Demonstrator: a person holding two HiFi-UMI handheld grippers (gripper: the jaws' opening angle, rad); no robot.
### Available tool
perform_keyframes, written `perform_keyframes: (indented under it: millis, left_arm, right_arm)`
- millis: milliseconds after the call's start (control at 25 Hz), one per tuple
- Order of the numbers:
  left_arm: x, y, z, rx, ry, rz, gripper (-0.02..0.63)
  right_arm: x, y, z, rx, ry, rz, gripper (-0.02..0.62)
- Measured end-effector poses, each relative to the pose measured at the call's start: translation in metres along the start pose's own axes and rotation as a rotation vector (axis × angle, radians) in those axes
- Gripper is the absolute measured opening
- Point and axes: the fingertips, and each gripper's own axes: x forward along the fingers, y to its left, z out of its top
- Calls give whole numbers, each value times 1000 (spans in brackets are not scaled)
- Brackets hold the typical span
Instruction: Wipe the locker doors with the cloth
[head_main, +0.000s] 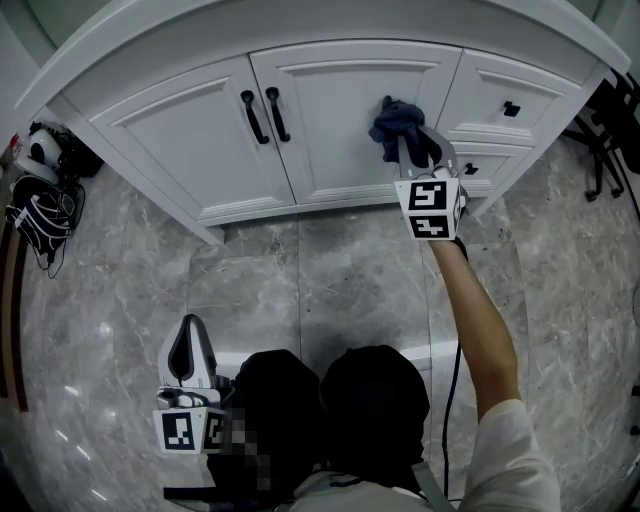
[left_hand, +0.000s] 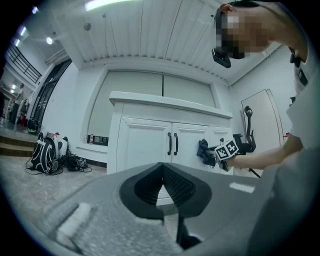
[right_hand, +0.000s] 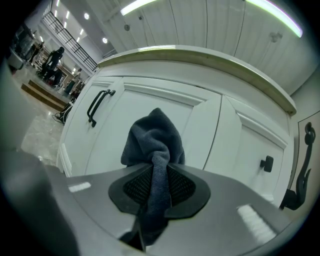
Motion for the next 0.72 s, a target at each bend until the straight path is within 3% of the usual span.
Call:
perform_keyframes:
  millis: [400,720]
  left_arm:
    - [-4,9,-4,5,9,13,2]
    - [-4,12,-6,-6,4,12,2]
  right_arm:
    - [5,25,-53,18,70,18,71]
    - [9,39,-55,51,73,20,69]
